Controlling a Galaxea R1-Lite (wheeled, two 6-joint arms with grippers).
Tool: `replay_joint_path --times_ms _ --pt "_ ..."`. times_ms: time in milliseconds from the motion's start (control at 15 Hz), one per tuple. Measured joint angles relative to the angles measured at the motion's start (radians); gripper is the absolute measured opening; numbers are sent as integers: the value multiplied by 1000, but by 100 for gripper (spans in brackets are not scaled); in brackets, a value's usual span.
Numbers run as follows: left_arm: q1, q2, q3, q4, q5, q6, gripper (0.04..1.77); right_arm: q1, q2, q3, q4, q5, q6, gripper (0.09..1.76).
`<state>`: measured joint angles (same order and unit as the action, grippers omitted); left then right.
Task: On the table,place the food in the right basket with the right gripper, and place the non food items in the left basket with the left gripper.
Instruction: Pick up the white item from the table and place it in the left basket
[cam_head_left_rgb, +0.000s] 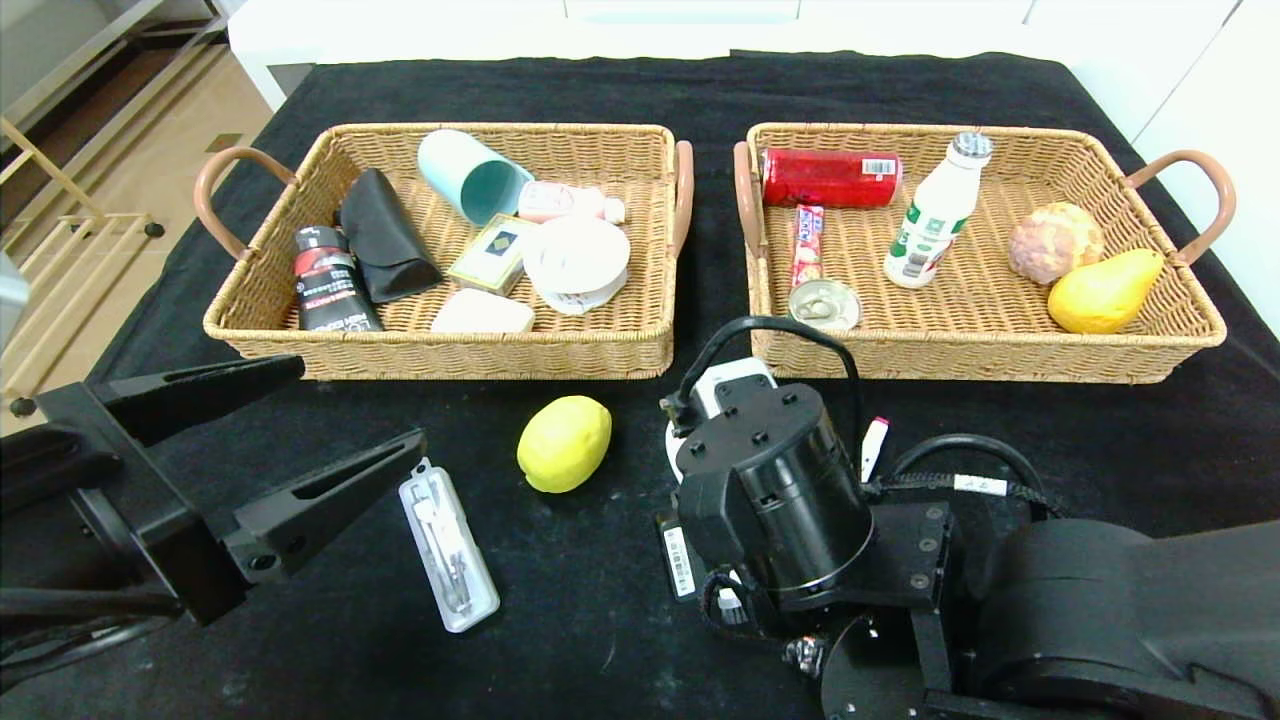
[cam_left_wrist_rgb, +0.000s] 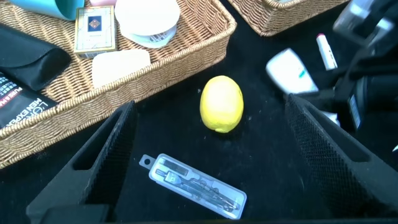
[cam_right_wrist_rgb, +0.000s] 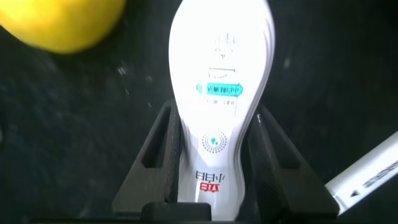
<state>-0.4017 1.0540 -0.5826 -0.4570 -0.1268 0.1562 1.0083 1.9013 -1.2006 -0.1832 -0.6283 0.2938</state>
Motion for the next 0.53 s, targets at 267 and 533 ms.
replay_joint_path --times_ms 267,533 --pt "0 0 0 0 7 0 172 -4 -14 -103 0 15 -68 72" --pt "0 0 0 0 11 1 172 -8 -10 -218 9 39 -112 71"
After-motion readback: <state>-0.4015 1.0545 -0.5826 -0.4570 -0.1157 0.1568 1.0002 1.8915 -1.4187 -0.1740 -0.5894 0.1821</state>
